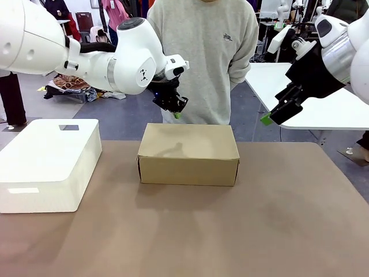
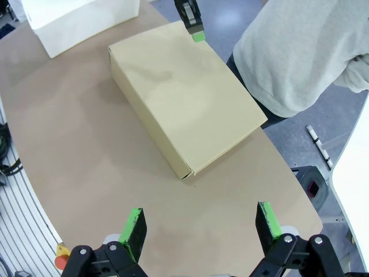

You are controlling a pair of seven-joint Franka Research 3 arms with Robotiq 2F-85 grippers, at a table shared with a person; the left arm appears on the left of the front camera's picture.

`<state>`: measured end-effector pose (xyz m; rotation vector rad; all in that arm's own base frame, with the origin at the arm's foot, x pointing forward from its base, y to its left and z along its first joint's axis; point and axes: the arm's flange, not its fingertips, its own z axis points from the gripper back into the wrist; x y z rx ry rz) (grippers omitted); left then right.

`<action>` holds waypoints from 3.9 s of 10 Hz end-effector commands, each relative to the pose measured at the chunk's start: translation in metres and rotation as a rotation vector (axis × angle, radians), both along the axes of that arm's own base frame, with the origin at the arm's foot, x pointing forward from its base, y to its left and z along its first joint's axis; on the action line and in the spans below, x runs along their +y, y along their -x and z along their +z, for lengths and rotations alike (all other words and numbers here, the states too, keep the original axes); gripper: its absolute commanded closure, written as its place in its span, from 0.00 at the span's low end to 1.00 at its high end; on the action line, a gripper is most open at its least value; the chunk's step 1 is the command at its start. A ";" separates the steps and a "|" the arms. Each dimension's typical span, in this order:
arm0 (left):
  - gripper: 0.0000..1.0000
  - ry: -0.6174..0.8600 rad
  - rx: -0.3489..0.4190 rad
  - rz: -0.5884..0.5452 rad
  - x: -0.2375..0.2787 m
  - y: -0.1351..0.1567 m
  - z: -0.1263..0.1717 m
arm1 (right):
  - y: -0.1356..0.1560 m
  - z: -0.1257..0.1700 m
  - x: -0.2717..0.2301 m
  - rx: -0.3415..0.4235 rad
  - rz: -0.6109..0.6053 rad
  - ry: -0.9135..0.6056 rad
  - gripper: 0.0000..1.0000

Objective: Pack the shoes into the box.
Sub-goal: Press down on the lid of the Shoes Box.

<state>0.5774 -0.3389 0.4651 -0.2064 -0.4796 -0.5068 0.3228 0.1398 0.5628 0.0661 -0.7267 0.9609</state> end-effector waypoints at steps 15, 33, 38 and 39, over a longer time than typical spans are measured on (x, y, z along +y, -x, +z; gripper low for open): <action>0.26 -0.089 -0.141 -0.159 0.101 0.155 0.048 | 0.001 -0.001 0.002 0.001 -0.019 0.001 0.00; 0.08 -0.128 -0.269 -0.262 0.126 0.199 0.104 | 0.001 -0.001 0.002 0.001 -0.019 0.001 0.00; 0.08 -0.128 -0.269 -0.262 0.126 0.199 0.104 | 0.001 -0.001 0.002 0.001 -0.019 0.001 0.00; 0.08 -0.128 -0.269 -0.262 0.126 0.199 0.104 | 0.001 -0.001 0.002 0.001 -0.019 0.001 0.00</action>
